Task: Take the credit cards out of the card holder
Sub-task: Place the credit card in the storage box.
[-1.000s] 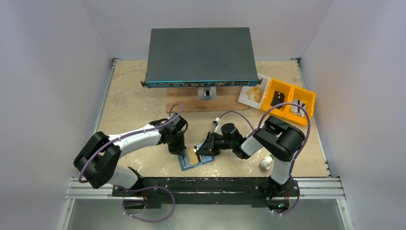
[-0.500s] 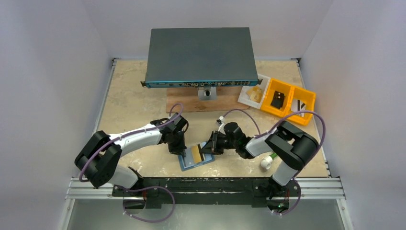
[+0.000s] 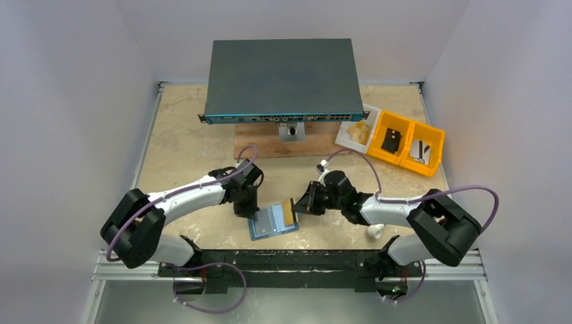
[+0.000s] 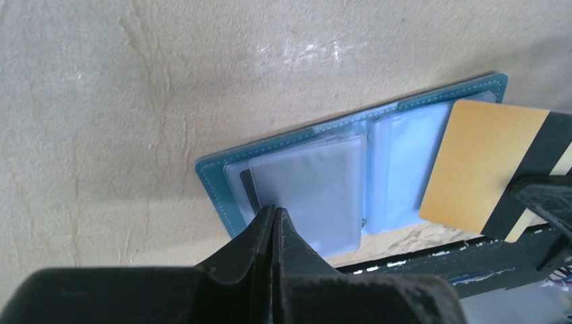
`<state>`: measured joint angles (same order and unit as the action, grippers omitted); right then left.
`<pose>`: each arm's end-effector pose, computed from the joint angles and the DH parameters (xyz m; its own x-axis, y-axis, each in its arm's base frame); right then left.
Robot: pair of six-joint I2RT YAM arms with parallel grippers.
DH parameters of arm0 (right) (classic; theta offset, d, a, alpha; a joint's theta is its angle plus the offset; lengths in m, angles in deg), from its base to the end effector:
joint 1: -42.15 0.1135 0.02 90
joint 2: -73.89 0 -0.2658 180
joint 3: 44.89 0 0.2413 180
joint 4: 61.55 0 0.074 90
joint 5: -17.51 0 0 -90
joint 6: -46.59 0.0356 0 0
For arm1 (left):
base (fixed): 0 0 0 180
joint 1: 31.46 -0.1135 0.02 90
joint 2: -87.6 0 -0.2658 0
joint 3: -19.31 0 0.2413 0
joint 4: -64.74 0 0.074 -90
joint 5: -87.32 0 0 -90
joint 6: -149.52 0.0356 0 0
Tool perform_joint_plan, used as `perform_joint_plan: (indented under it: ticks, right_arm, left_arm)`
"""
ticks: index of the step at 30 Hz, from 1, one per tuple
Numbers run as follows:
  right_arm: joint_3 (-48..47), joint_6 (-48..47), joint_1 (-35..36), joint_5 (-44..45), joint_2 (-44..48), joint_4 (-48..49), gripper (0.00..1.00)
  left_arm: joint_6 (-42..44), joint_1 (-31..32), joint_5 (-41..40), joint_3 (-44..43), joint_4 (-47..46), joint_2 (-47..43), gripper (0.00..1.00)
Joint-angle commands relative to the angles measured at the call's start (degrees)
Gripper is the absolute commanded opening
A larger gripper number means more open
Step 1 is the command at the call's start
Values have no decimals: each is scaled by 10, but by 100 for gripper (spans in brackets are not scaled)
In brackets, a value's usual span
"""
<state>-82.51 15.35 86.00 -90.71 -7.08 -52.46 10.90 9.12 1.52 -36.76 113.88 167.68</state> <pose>0.1674 0.1763 0.1497 -0.9325 0.2303 -0.2781 -0.0908 0.5959 0.7979 0.1702 -0.1492 0.1723 -0.9794 -0.1464 -0.1390 -0.1059 0.9587 -0.2638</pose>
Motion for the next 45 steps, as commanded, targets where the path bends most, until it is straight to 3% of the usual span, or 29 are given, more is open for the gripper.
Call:
perform_joint_plan:
  ticks: [1, 9, 15, 17, 24, 29, 34, 39, 45]
  right_arm:
    - [-21, -20, -1, 36, 43, -55, 0]
    - [-47, -25, -1, 104, 126, -167, 0]
    - [-81, -13, -3, 214, 198, -329, 0]
    - [-97, -12, -8, 252, 220, -383, 0]
    - [-183, -43, -65, 387, 268, -545, 0]
    - [-219, -105, -166, 391, 260, -574, 0]
    - [-243, -175, -288, 338, 231, -532, 0]
    - [-286, -207, -393, 216, 159, -436, 0]
    - [-342, -197, -436, 146, 49, -348, 0]
  left_arm:
    - [28, 5, -4, -37, 22, -45, 0]
    - [52, 6, 12, -60, 42, -110, 28]
    - [77, 6, 29, -64, 41, -144, 61]
    - [83, 6, 39, -64, 37, -151, 66]
    - [110, 6, 60, -75, 41, -159, 71]
    - [130, 6, 64, -85, 54, -157, 72]
    - [135, 6, 66, -87, 62, -165, 72]
    - [140, 6, 71, -89, 70, -171, 72]
    - [147, 5, 64, -91, 86, -180, 72]
